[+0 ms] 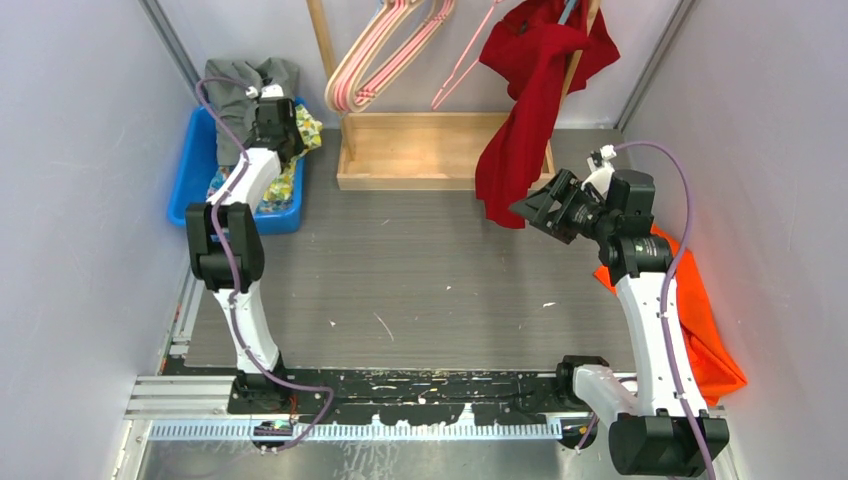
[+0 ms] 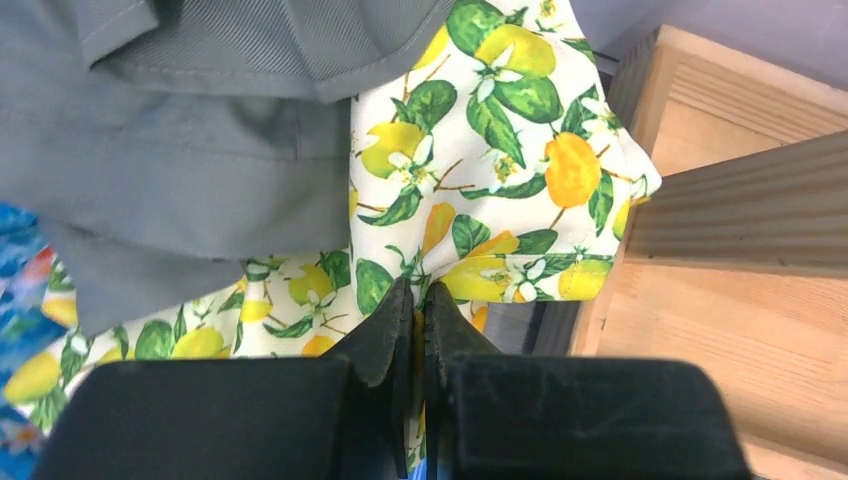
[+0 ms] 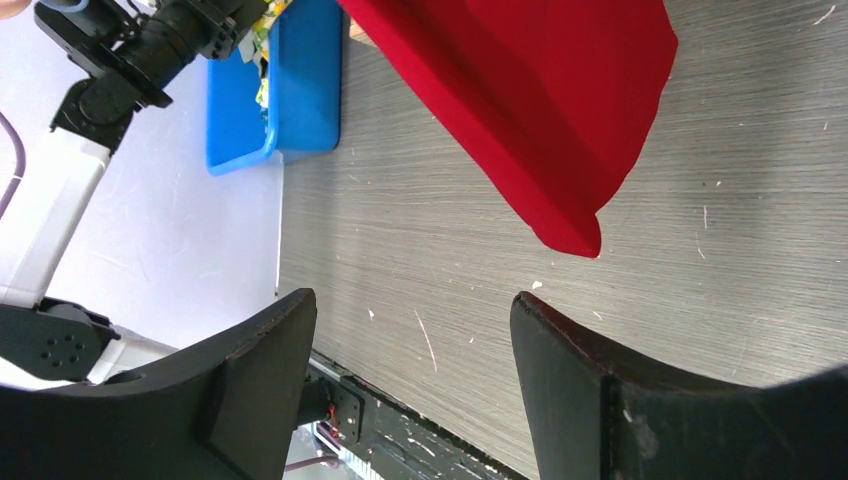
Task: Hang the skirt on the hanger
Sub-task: Pick up the skirt from the bin, then place the skirt at the center of the board.
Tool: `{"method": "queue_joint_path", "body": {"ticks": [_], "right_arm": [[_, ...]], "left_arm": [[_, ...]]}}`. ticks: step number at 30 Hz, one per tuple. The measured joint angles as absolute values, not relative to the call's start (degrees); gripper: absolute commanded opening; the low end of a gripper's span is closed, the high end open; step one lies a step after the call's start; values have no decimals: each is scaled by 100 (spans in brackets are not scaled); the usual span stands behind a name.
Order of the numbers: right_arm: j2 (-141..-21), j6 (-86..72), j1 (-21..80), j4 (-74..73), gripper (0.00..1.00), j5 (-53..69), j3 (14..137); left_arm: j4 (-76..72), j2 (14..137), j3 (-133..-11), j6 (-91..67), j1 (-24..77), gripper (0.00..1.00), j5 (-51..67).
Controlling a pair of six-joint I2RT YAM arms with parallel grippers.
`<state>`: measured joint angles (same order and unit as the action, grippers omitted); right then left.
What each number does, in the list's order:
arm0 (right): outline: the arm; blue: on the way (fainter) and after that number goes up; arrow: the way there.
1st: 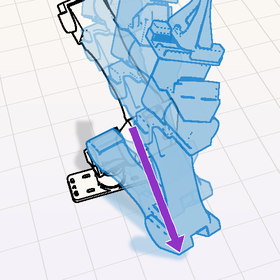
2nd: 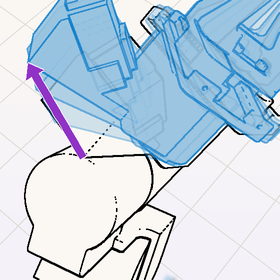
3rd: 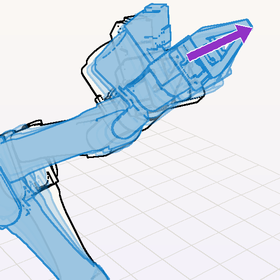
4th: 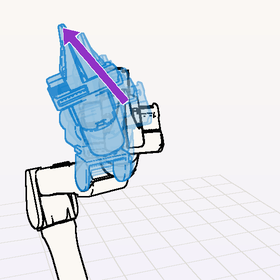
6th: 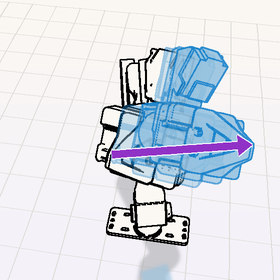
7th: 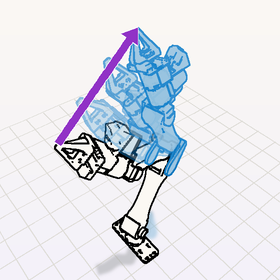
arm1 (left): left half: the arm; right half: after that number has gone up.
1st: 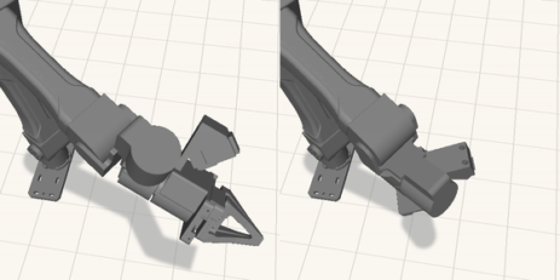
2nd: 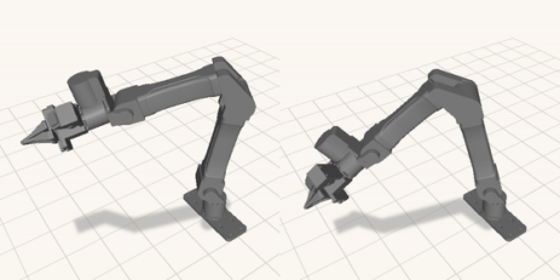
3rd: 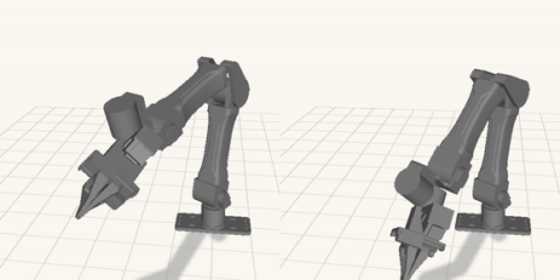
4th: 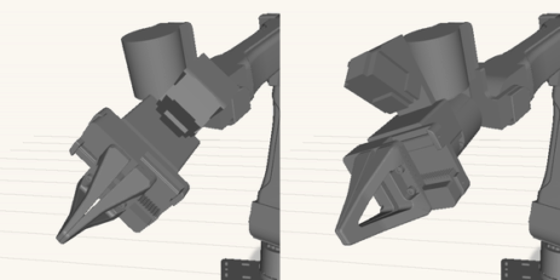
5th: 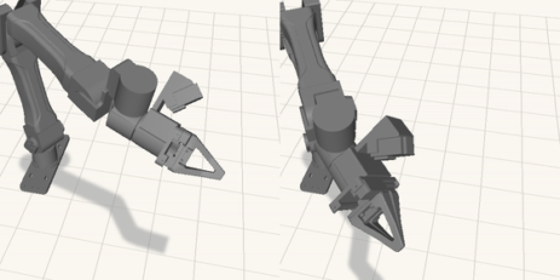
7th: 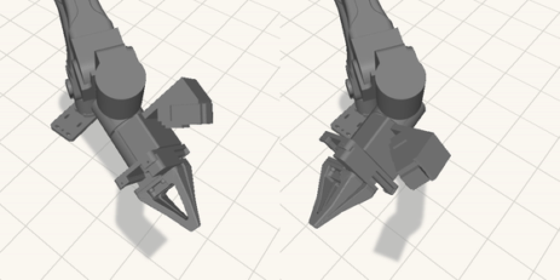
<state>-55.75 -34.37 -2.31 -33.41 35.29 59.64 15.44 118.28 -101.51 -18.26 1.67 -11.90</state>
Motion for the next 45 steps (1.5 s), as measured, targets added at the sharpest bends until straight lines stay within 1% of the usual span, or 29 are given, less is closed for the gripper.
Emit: {"method": "queue_joint_path", "body": {"ticks": [6,12,15,19,22,29,33,35,37,41,45], "right_arm": [[-5457,-3485,-231,-3341,76,3621,5964],[-5374,-3642,-196,-3301,75,3728,5961],[-5277,-3660,-193,-3306,75,3763,5961],[-5162,-3704,-193,-3306,75,3824,5961],[-5087,-3743,-191,-3312,75,3868,5961],[-4829,-3765,-191,-3452,75,3938,5964],[-4724,-3756,-183,-3605,76,3940,5979],[-4683,-3745,-183,-3671,76,3938,6001],[-4622,-3732,-183,-3787,76,3935,6045],[-4466,-3638,-183,-4071,78,3927,6167],[-4327,-3474,-183,-4447,78,3876,6394]], "left_arm": [[1490,10901,-9155,-1927,316,0,-1468],[2001,9769,-9124,-2062,545,0,-1594],[2593,9470,-9690,-2082,589,0,-1590],[3548,9459,-11260,-2064,587,0,-1411],[3802,9358,-12053,-2049,572,0,-1120],[4442,8565,-12785,-2091,550,3,62],[4720,8095,-12899,-2228,552,3,838],[4753,7773,-12639,-2346,552,3,1275],[4705,7319,-11994,-2515,552,3,1710],[4604,6233,-10007,-2864,593,4,2506],[4611,5664,-8554,-3157,637,4,2985]]}}
